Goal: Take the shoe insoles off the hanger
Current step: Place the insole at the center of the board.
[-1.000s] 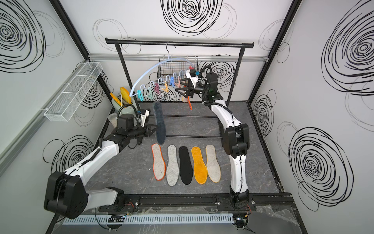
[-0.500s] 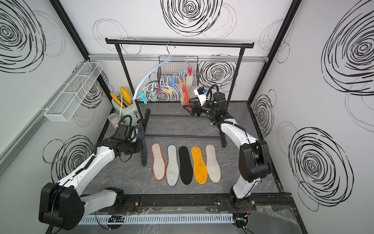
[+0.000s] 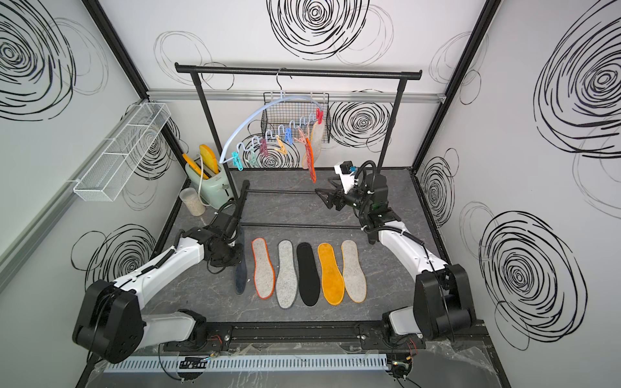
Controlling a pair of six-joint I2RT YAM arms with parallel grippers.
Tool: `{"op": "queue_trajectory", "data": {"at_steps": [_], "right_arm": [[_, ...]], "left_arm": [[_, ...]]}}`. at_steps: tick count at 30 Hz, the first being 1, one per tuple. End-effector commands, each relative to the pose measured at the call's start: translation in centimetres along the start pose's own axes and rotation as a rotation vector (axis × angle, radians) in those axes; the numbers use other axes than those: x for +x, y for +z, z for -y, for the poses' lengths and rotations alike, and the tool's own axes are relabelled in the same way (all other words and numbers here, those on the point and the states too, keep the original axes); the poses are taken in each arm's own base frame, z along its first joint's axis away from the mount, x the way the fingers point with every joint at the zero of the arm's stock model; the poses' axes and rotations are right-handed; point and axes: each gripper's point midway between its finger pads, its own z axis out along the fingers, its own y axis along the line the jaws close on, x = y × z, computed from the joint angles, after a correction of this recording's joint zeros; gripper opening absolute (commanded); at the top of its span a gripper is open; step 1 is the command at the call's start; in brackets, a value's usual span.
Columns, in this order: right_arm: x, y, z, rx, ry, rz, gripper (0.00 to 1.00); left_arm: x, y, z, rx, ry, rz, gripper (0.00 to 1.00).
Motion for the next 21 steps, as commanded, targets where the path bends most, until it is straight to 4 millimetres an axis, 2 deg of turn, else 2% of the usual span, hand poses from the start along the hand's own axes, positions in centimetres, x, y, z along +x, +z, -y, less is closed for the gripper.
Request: {"op": "queue_trajectory", "data": {"at_steps": [1,3,5,6,7,9,12,14,16,20,21], "right_arm": [[-1.0,-0.6,-0.2,0.018,-0.021,0.035,0.77],[-0.9,-0.7,-0.2,0.022,-0.022,0.035,0.77],[-0.9,-0.7,-0.1,0.026,-0.022,0.035,0.77],[-0.8,-0.7,0.0,0.028,-0.019,0.034,0.77],[-0.8,-0.6,0.0,0.028,-0.017,0.033,0.77],[-0.6,-0.6,0.0,0.027,-0.014,0.027,0.77],[-0.4,-0.5,0.3,0.038,-0.017,0.021,0.77],[-0.3,-0.5,0.5,0.044,-0.015,0.021,0.77],[-0.6,-0.5,0.6,0.046,-0.016,0.026,0.77],[-1.6,-0.8,0.7,0.063,-0.016,0.056,0.77],[-2.0,-1.0,0.9,0.073,-0.017,0.063,0.77]], "left_arm": [[2.0,1.3,-0.9,-0.055,-0.003,-0.094,0.16],[2.1,1.5,-0.9,-0.052,-0.004,-0.107,0.22],[2.1,1.7,-1.2,-0.058,-0.012,-0.118,0.36],[2.0,1.7,-1.3,-0.058,-0.019,-0.115,0.39],[1.7,1.6,-1.5,-0.058,-0.029,-0.107,0.48],[0.7,0.7,-2.1,-0.063,-0.059,-0.070,0.56],[-1.9,-2.4,-3.0,-0.064,-0.094,0.058,0.59],[-4.1,-5.5,-3.2,-0.058,-0.108,0.173,0.61],[-5.9,-8.2,-1.3,0.057,-0.090,0.283,0.60],[-10.0,-15.0,7.5,0.533,0.076,0.596,0.59],[-10.8,-16.7,8.7,0.583,0.113,0.691,0.60]]}}
